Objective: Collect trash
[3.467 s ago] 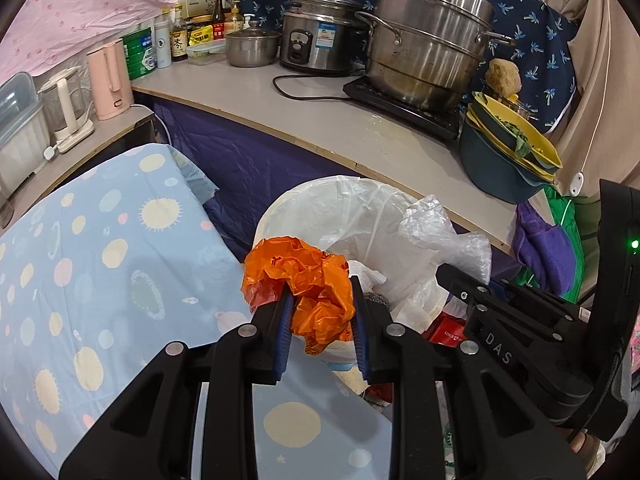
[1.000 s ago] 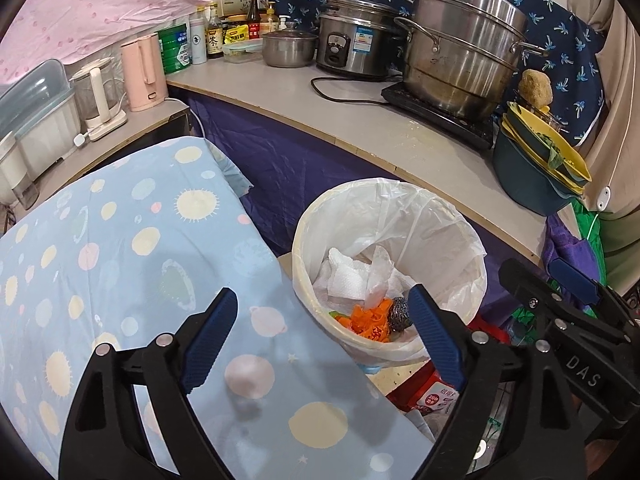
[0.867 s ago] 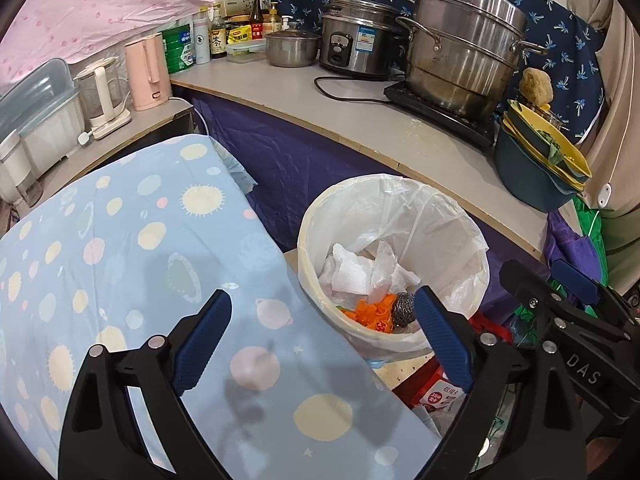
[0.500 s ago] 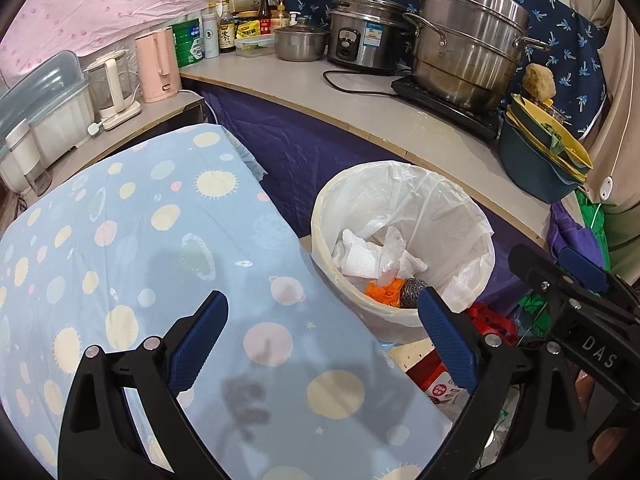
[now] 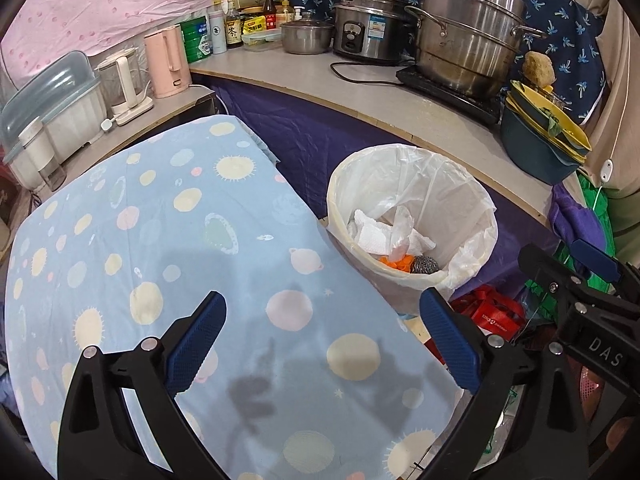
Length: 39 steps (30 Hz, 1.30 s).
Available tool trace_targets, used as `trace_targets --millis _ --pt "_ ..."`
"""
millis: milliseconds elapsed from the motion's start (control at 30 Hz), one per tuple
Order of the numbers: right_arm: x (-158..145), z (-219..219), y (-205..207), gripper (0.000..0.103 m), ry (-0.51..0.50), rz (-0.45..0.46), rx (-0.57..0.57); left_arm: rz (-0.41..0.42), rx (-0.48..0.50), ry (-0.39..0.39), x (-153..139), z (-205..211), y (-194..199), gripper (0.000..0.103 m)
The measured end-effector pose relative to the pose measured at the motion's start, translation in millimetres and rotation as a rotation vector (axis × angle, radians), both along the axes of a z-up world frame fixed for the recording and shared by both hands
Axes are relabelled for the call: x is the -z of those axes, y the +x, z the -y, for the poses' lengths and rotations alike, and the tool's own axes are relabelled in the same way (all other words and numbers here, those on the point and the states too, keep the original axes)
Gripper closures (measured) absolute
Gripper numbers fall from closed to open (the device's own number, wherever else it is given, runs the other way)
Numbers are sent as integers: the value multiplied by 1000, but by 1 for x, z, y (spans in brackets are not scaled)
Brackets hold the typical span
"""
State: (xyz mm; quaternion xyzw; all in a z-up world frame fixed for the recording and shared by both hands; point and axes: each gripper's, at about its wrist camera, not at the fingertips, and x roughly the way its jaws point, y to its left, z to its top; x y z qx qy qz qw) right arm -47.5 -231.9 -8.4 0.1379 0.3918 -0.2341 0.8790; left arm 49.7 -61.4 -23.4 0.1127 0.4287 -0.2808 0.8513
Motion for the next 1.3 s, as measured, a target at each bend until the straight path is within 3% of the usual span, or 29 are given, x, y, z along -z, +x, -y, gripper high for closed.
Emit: trace_targets --millis 1300 --pt "-4 3 -5 18 -2 -69 -36 -7 -53 99 -7 8 -19 10"
